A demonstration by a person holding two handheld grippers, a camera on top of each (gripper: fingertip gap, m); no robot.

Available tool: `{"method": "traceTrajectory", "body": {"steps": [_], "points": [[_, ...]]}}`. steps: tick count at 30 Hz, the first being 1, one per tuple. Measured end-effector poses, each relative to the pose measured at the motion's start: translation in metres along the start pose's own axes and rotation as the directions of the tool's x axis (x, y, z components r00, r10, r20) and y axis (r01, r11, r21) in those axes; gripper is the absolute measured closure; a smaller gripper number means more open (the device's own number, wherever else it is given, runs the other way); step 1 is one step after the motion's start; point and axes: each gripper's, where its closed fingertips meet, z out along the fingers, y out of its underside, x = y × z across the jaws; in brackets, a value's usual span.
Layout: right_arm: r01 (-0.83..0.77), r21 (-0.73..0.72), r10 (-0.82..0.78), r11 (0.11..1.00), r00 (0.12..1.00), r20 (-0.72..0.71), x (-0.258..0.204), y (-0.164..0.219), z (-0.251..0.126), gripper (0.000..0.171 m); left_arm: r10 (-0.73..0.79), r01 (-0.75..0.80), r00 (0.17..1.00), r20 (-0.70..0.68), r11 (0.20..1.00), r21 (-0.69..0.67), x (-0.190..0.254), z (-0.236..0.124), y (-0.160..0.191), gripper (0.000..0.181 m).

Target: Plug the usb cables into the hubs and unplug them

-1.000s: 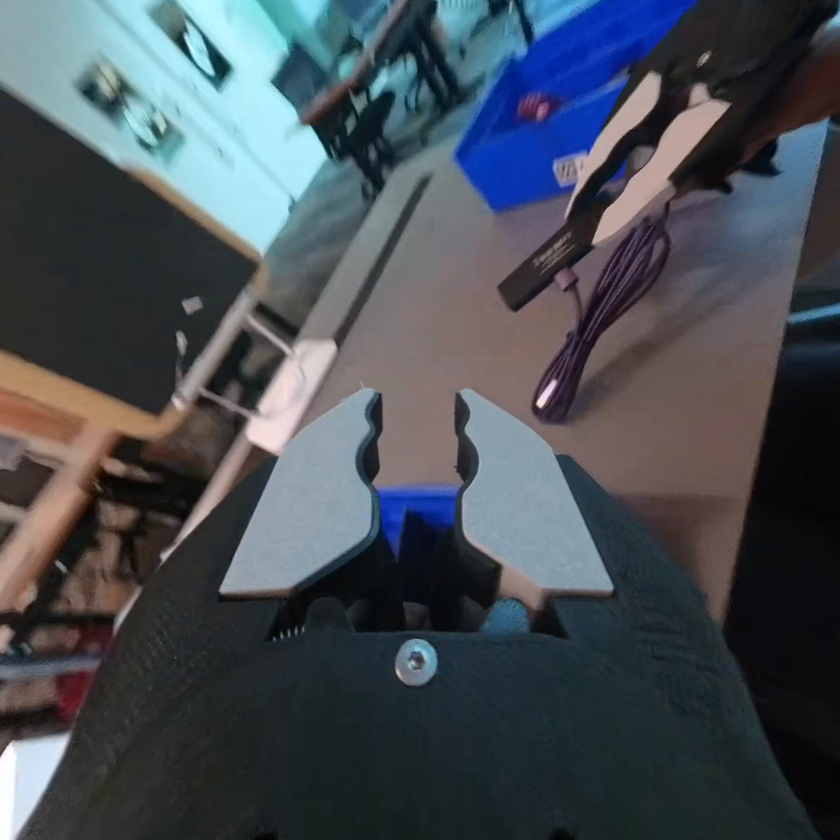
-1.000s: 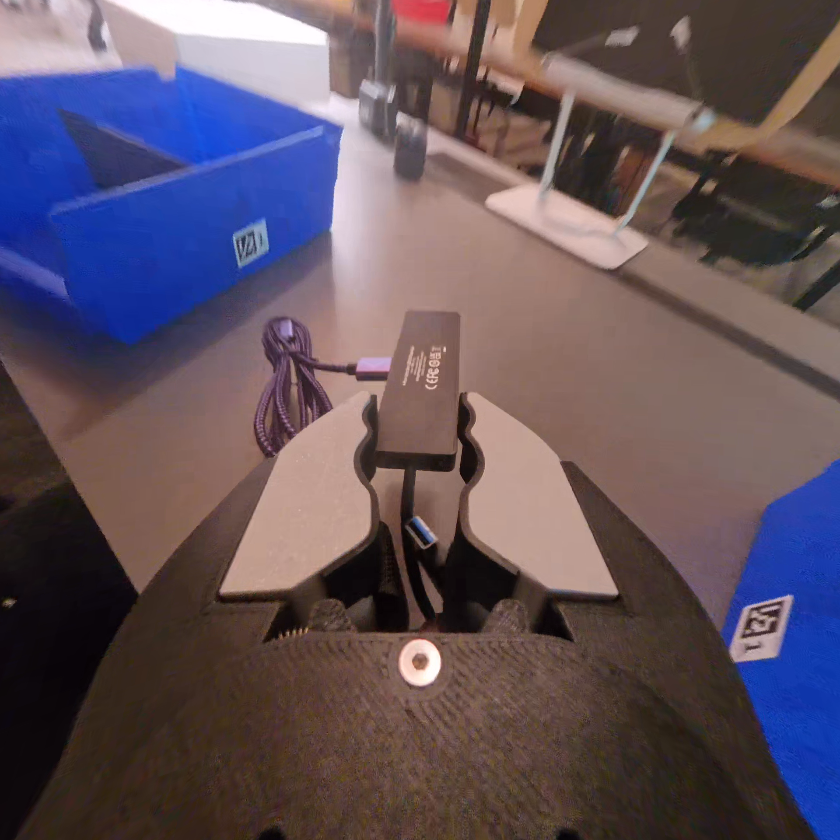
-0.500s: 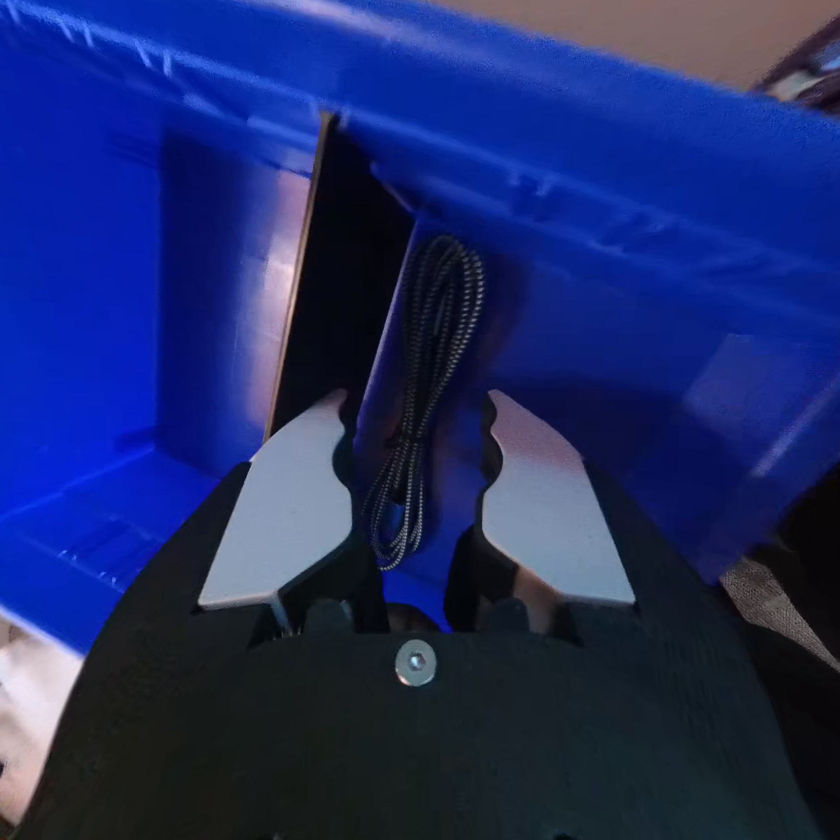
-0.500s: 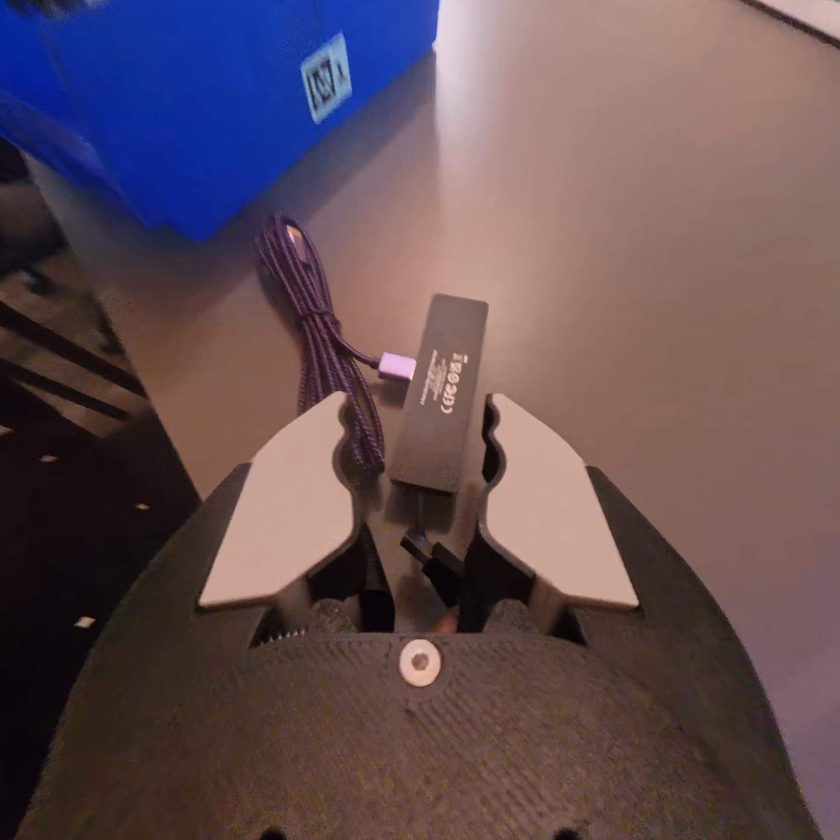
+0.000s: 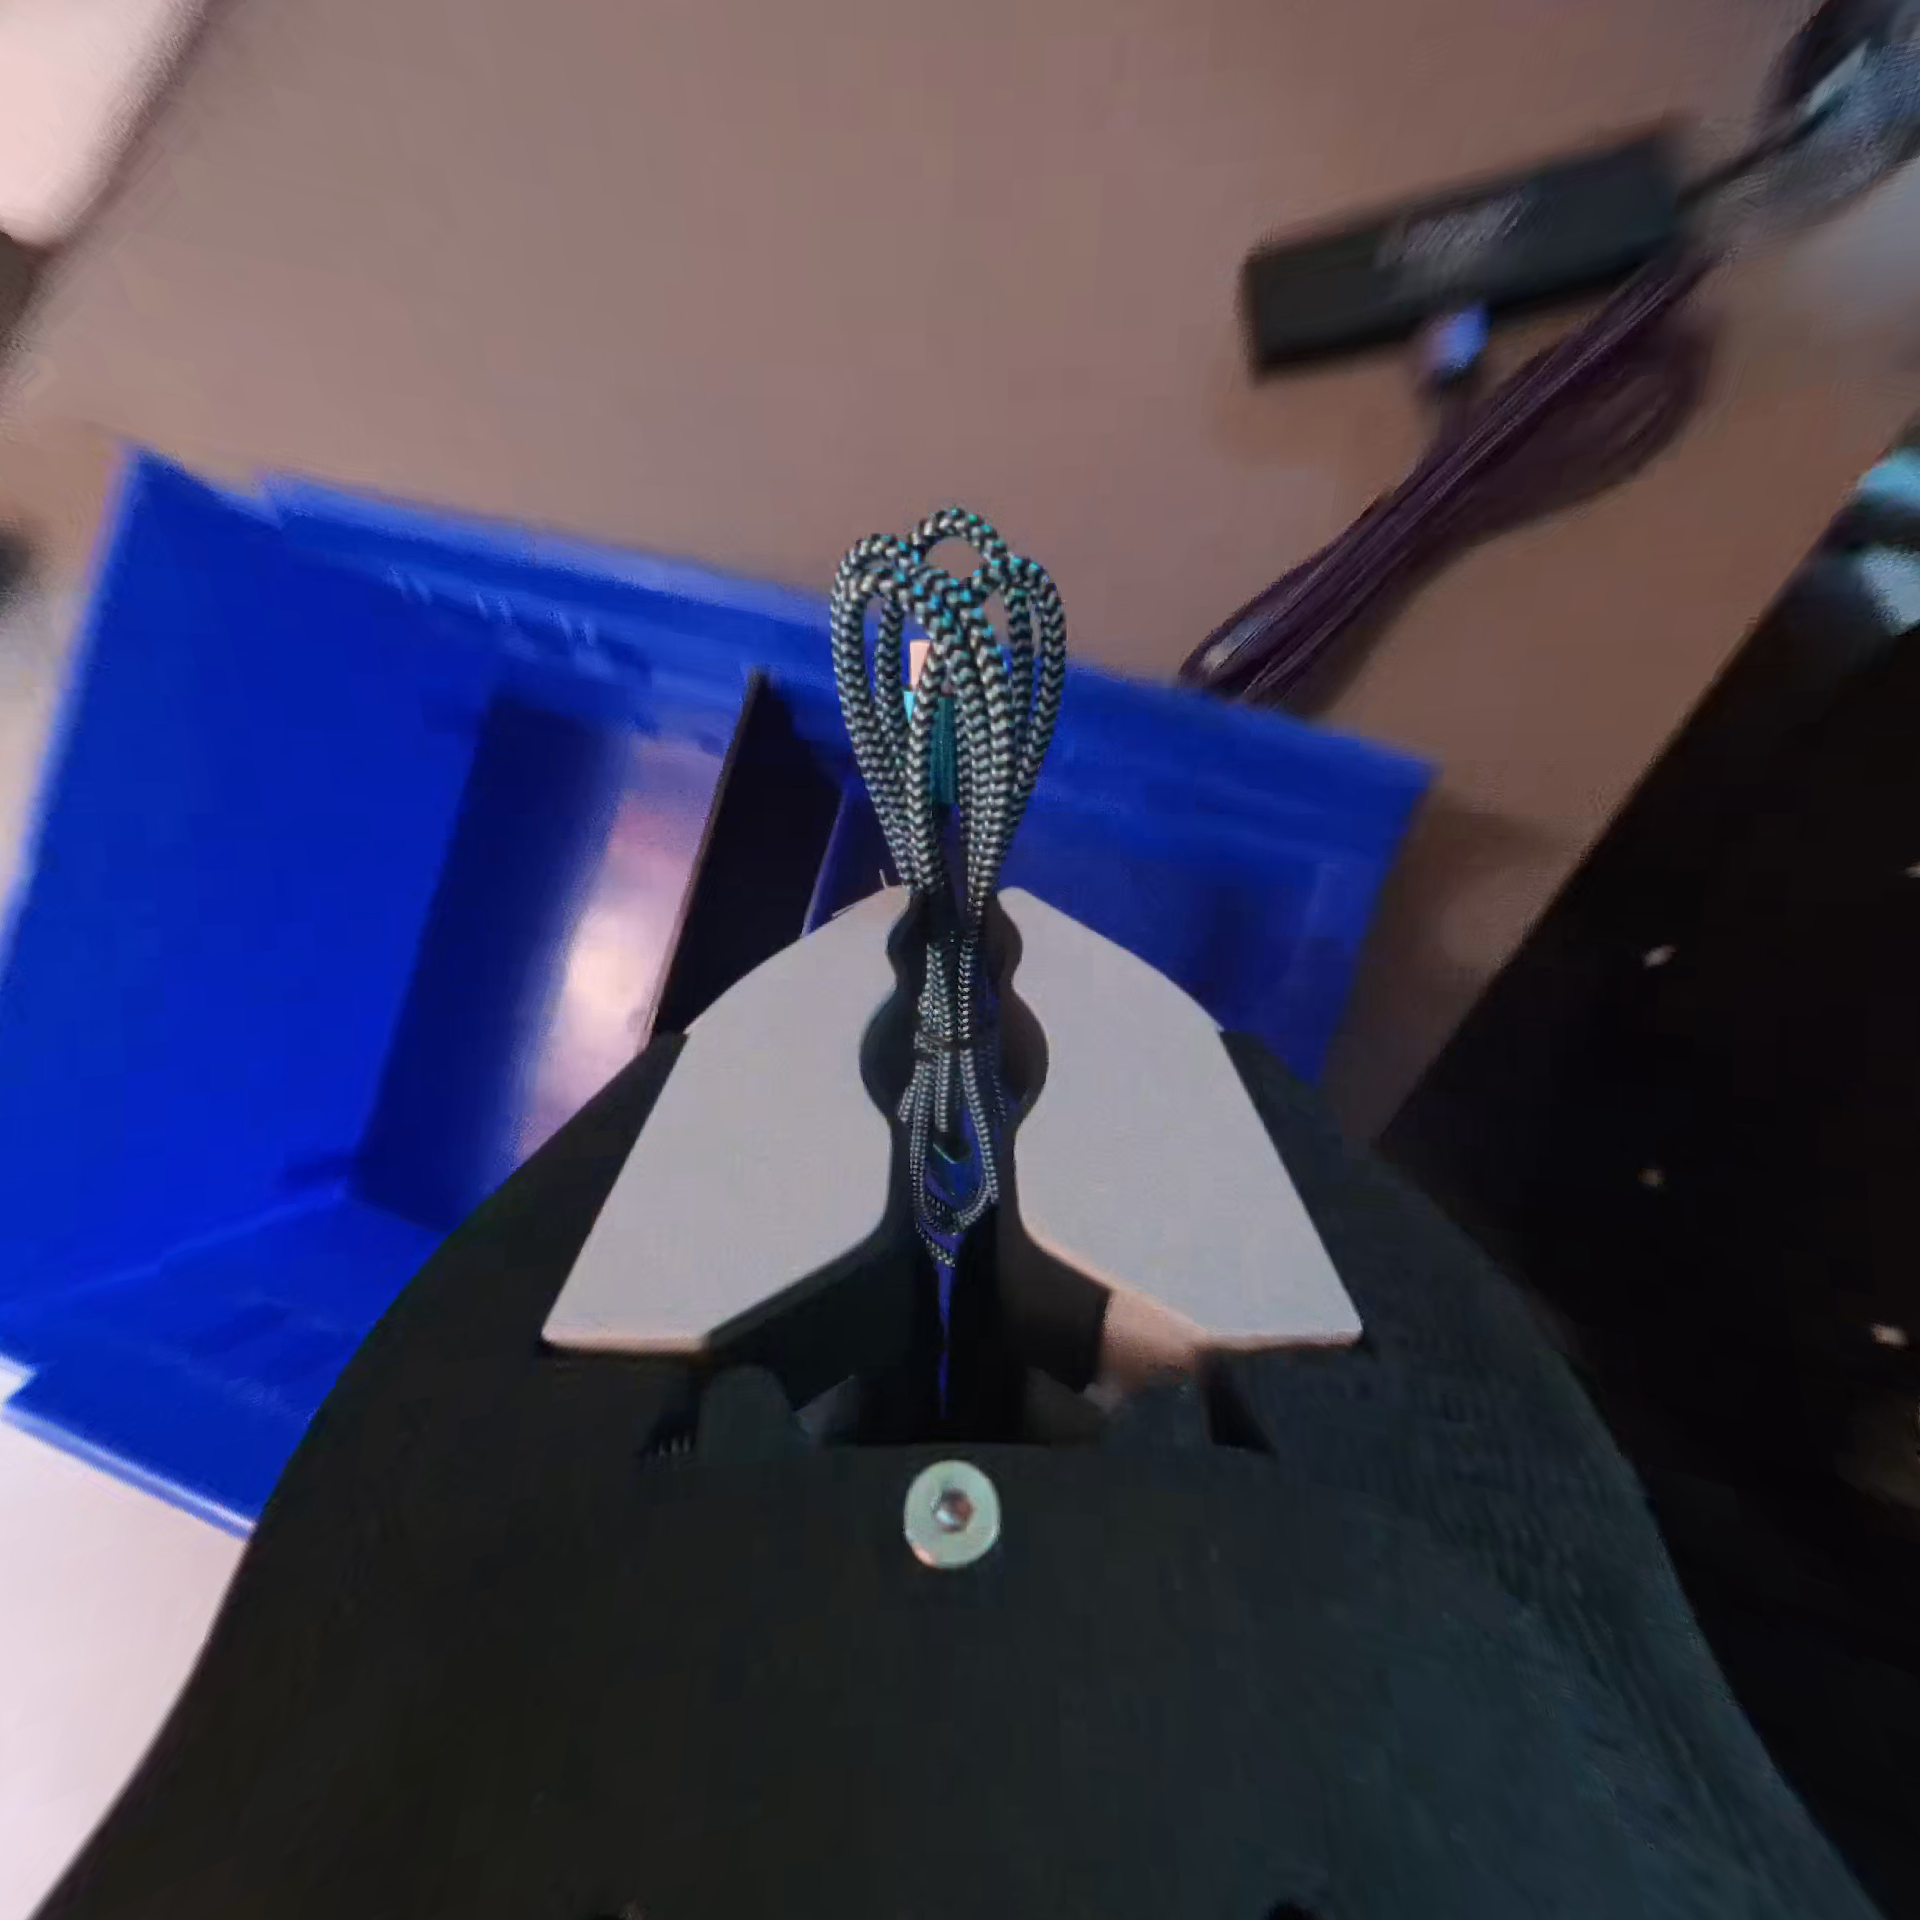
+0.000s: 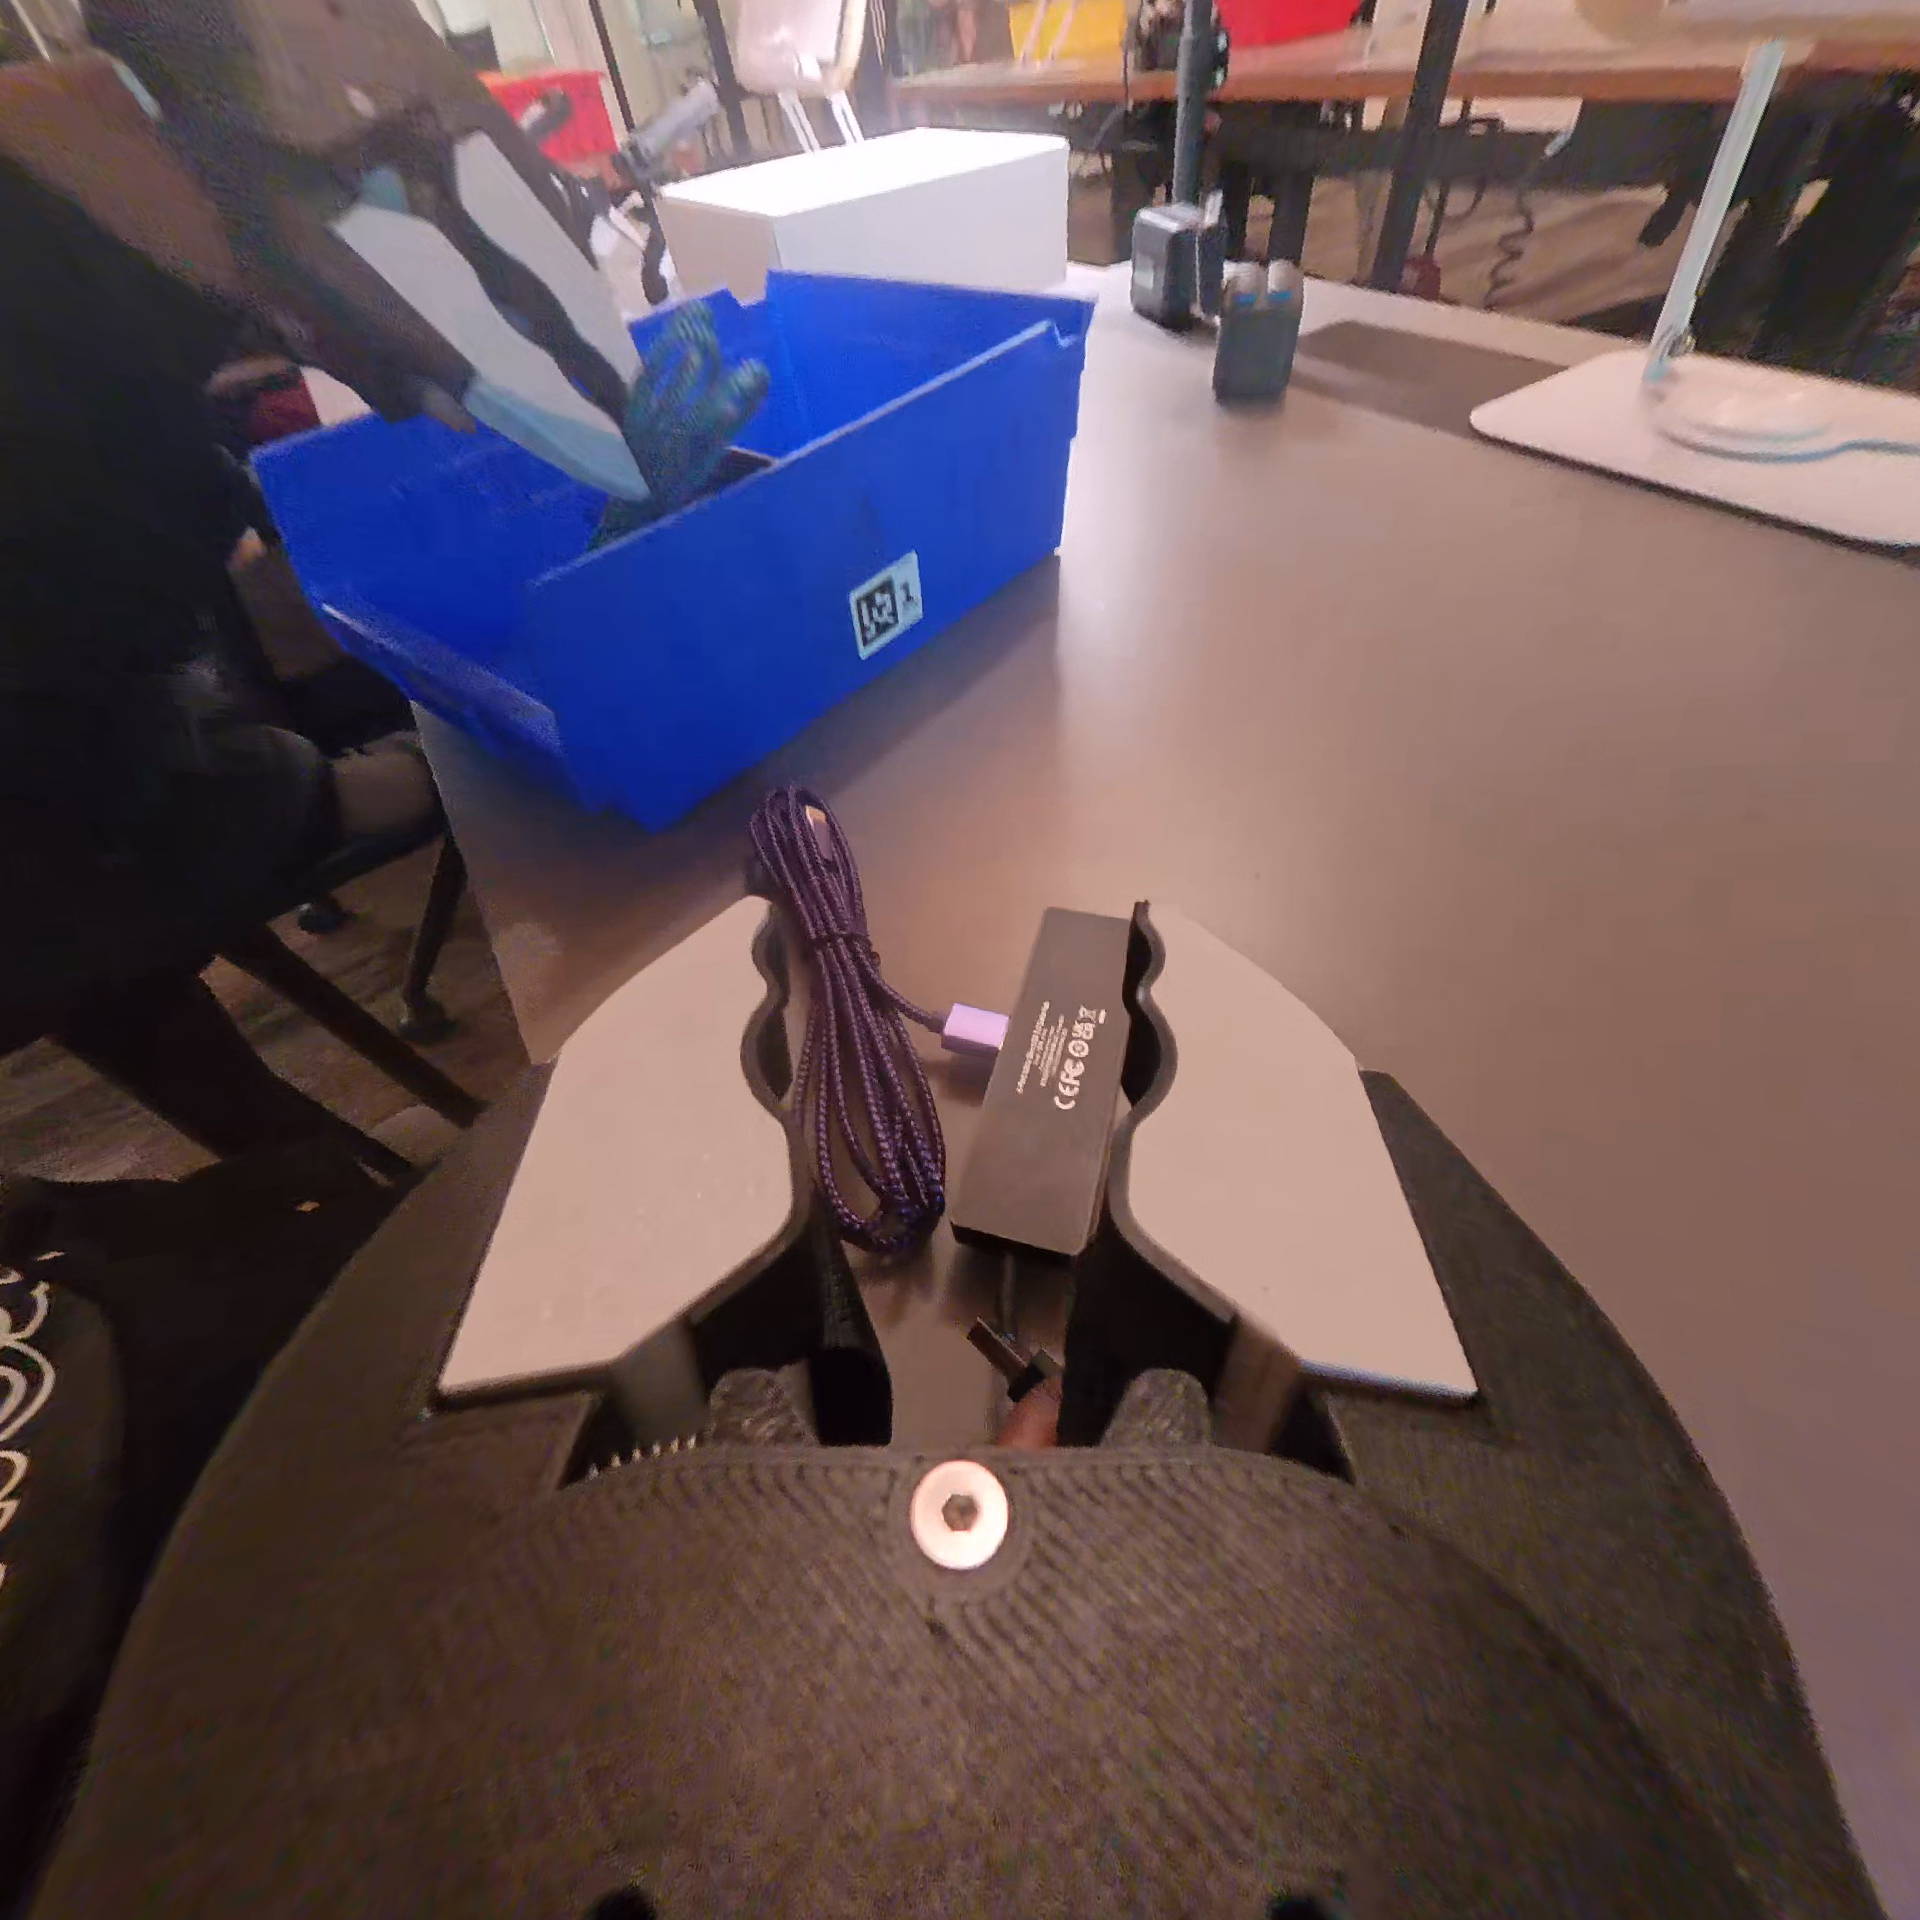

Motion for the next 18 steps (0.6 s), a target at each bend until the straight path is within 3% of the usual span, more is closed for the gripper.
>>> {"method": "traceTrajectory", "body": {"steps": [2, 5, 8, 10, 13, 15, 18], "points": [[-0.001, 0.033, 0.000, 0.999, 1.000, 0.015, -0.004, -0.005, -0.002, 0.109, 0.024, -0.027, 0.999, 0.022, 0.985, 0.168, 0.007, -0.027, -0.027, 0.171], [0.012, 0.080, -0.014, 0.997, 0.999, 0.033, -0.010, -0.012, -0.004, 0.114, -0.012, -0.051, 0.987, 0.163, 0.924, 0.379, 0.001, -0.066, -0.061, 0.171], [0.026, 0.115, -0.032, 0.993, 0.998, 0.052, -0.016, -0.018, -0.006, 0.116, -0.048, -0.119, 0.964, 0.263, 0.804, 0.583, 0.000, -0.101, -0.091, 0.171], [0.027, 0.156, -0.040, 0.987, 0.996, 0.077, -0.023, -0.024, -0.009, 0.120, -0.053, -0.099, 0.983, 0.173, 0.644, 0.758, 0.017, -0.124, -0.114, 0.171], [0.039, 0.239, -0.071, 0.970, 0.989, 0.129, -0.038, -0.036, -0.015, 0.125, 0.011, 0.064, 0.997, -0.072, 0.342, 0.938, 0.050, -0.154, -0.140, 0.171], [0.050, 0.305, -0.099, 0.951, 0.984, 0.148, -0.048, -0.046, -0.022, 0.128, 0.135, 0.204, 0.964, -0.229, 0.178, 0.963, 0.074, -0.165, -0.149, 0.171], [0.040, 0.422, -0.132, 0.906, 0.972, 0.192, -0.065, -0.063, -0.035, 0.132, 0.351, 0.433, 0.840, -0.414, 0.024, 0.901, 0.106, -0.173, -0.150, 0.171]]}}
